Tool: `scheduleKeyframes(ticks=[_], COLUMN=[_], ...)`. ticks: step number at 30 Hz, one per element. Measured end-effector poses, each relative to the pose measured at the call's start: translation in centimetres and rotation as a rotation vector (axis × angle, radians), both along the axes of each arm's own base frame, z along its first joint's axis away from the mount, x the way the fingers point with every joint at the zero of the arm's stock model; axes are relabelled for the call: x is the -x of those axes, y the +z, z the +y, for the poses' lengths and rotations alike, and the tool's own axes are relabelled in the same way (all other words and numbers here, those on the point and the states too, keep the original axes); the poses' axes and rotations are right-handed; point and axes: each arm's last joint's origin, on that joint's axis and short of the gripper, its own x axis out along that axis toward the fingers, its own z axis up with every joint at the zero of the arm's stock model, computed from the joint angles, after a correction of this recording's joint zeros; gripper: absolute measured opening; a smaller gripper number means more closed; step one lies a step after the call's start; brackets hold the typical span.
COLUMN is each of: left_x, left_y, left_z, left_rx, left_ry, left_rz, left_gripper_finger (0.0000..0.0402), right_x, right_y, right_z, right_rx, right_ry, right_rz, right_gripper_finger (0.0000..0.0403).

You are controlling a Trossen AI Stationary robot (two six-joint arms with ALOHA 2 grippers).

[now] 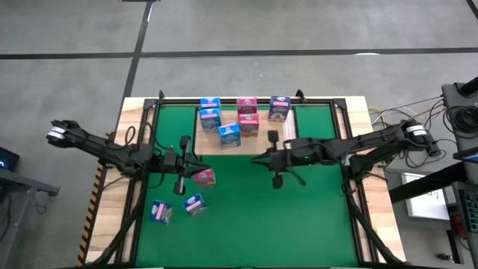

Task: Stack cereal on shelf
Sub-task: Put the light blue cereal box, aligned with the other light blue cereal box on the shelf

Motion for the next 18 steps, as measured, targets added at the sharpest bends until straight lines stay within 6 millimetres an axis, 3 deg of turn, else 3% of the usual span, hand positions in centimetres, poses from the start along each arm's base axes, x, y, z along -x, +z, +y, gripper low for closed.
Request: scheduleKeyframes(ticks=[5,8,11,18], left_x=[-0.9,-1.6,-2.4,-5.2], left_y=[-0.1,-0.1,0.6,2.8], left_z=[-0.2,-0.1,0.1,0.5], left_rx=[-0.010,0.004,0.040,-0.038], left_ry=[0.030,0.137,0.257,0.313], left_rz=[-0.041,-0.027,-0.025,0.128], left_gripper_finger=[0.0001,0.0001,0.0002,0.0027], right_x=[2.6,4.0,5.3,7.3], right_y=[-0.3,-0.1,0.1,0.0], right_z=[-0.3,-0.4,-0.5,-0.6], right_rx=[0.020,0.027,0.014,0.009], right_ry=[0.009,0.034,0.060,0.083], right_rz=[-0.086,-0.114,-0.140,-0.172], right_gripper_finger=[0.0013,0.0013,0.0013,0.0013])
